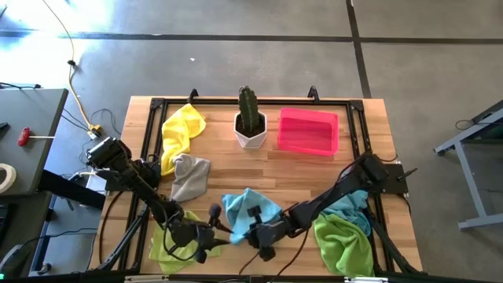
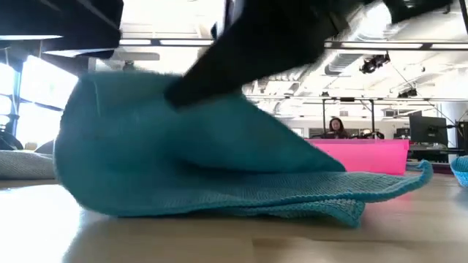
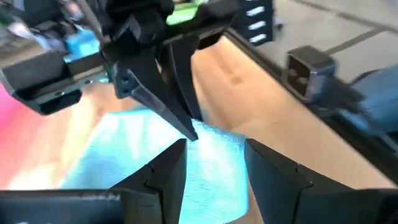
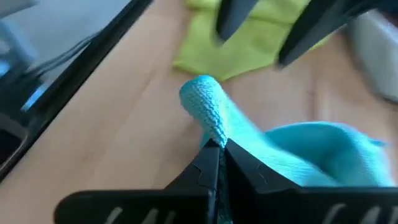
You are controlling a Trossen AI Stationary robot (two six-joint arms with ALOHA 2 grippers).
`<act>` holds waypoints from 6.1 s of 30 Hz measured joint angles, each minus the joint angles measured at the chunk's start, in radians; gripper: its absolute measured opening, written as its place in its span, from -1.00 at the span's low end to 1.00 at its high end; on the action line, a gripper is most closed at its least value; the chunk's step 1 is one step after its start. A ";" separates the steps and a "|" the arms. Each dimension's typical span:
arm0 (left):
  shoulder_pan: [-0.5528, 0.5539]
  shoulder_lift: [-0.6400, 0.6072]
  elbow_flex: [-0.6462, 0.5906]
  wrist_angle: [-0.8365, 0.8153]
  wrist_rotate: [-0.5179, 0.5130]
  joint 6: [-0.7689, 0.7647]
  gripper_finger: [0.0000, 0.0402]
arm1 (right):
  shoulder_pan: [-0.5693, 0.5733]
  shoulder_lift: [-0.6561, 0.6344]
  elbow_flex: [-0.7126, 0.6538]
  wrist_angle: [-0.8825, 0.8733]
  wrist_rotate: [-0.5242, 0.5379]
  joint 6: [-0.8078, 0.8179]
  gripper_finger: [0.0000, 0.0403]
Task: Fold microfiber towels
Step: Fold the blue towel
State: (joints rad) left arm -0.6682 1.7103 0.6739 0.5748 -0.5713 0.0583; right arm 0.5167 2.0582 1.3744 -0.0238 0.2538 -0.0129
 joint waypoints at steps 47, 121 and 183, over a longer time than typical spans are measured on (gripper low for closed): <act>0.096 0.000 0.089 -0.427 -0.531 -0.691 -0.24 | -0.019 -0.035 0.704 -1.057 0.708 0.016 -1.00; 0.276 -0.064 0.090 -0.581 0.482 -0.482 -1.00 | 0.147 -0.033 -0.033 -0.494 0.719 0.709 -1.00; 0.238 -0.155 0.139 -0.297 0.809 -0.493 -1.00 | -0.028 -0.047 -0.017 0.032 0.216 0.352 -0.12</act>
State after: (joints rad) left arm -0.4297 1.5555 0.8127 0.2775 0.2377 -0.4343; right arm 0.4891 2.0114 1.3571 0.0085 0.4701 0.3393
